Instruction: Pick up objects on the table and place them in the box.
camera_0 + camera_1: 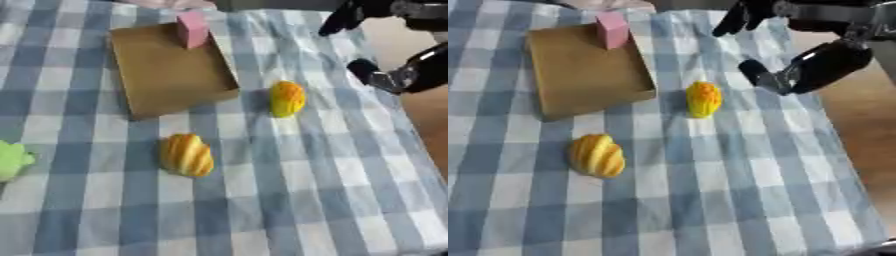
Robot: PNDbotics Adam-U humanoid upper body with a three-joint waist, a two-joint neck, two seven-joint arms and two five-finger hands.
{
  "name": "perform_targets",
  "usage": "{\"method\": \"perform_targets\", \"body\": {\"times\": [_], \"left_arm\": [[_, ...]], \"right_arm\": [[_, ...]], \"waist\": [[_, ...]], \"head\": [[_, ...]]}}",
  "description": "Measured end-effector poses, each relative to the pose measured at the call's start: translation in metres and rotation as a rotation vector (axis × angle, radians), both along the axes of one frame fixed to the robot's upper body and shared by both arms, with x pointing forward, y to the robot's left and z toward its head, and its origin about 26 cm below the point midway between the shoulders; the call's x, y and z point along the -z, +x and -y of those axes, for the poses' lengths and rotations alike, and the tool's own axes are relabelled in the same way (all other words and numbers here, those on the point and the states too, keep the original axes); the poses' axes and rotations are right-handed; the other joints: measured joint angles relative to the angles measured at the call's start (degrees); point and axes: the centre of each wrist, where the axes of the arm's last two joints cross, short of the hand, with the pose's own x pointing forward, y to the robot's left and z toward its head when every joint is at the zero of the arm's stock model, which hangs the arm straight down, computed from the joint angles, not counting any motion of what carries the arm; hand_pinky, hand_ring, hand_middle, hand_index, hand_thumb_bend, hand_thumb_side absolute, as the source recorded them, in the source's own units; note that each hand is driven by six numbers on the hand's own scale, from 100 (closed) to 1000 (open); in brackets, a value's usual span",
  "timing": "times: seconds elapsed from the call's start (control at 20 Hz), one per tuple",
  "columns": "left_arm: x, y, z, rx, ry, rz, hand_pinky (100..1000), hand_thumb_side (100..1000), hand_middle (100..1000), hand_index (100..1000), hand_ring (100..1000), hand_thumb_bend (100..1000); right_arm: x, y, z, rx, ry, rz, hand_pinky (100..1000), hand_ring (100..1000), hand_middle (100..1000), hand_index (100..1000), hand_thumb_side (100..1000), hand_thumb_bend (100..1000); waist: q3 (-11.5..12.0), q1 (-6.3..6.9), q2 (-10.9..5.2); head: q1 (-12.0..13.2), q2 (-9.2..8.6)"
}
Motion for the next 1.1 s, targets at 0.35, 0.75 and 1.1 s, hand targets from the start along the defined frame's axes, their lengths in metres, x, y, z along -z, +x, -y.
{"method": "perform_targets", "body": {"times": [0.35,0.75,1.1], "left_arm": [[-0.001,0.001,0.002,0.016,0.001,0.001,928,650,822,882,717,148],[-0.002,0.003,0.006,0.035,-0.007,0.001,928,654,823,881,717,144],[-0.002,0.003,0.006,0.042,-0.005,-0.001,928,656,824,881,717,139]], "right_arm": [[0.008,0.013,-0.009,0.05,-0.037,0.0,823,866,844,908,437,100],[0.026,0.039,-0.008,0.125,-0.105,-0.007,825,877,859,951,448,100],[0.04,0.057,-0.001,0.167,-0.125,-0.029,826,879,861,952,441,100]], "waist": [[0.9,-0.16,0.68],[1.6,-0.29,1.32],[2.1,-0.3,1.8]], "head": [[-1.2,-0.01],[-1.9,-0.45],[-2.1,-0.49]]}}
